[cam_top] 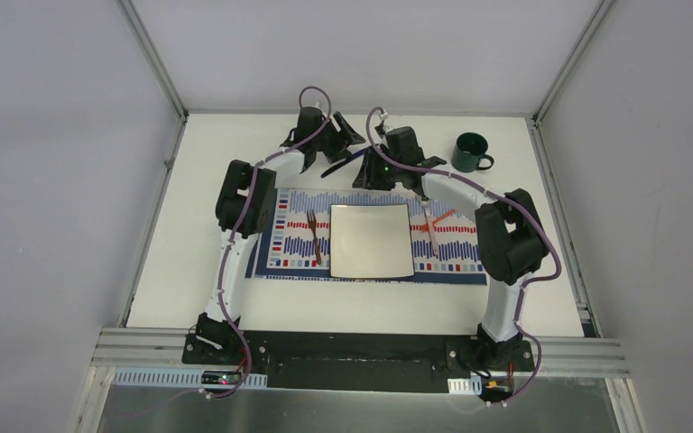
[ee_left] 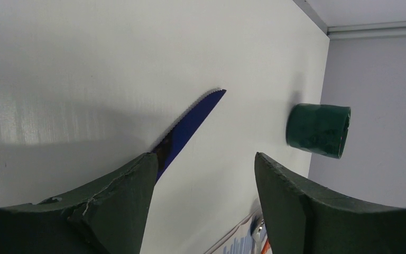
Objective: Set the dinner table for one person
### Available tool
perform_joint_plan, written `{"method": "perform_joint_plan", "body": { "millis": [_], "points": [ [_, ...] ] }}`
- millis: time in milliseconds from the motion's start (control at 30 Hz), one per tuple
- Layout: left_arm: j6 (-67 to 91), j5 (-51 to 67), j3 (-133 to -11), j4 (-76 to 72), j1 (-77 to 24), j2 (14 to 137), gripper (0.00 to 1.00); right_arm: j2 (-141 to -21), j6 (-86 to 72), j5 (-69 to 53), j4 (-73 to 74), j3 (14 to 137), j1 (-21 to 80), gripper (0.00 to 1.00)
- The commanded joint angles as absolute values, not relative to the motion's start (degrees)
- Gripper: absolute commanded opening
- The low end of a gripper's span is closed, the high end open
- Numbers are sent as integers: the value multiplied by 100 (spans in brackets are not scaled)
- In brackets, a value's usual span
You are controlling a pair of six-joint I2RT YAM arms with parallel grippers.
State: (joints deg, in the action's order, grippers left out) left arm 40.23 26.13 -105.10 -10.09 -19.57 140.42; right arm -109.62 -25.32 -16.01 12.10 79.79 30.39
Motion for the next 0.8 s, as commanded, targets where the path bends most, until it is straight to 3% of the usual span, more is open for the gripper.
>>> {"method": "perform_joint_plan", "body": {
  "millis": [0,467,767],
  "points": [
    [3841,2634,-10557,-663,-2004,13652,71,-10619,-2609,-1715,927,7935,3109,41],
    [3374,2623,-11517,321,-1602,13583,71,-10352,-2541,-1551,992,7693,3164,41],
    [2694,1716,-11679,1985,-1379,13617,68,-10251,-2514,-1211,1182,7690,3101,41]
  ]
}}
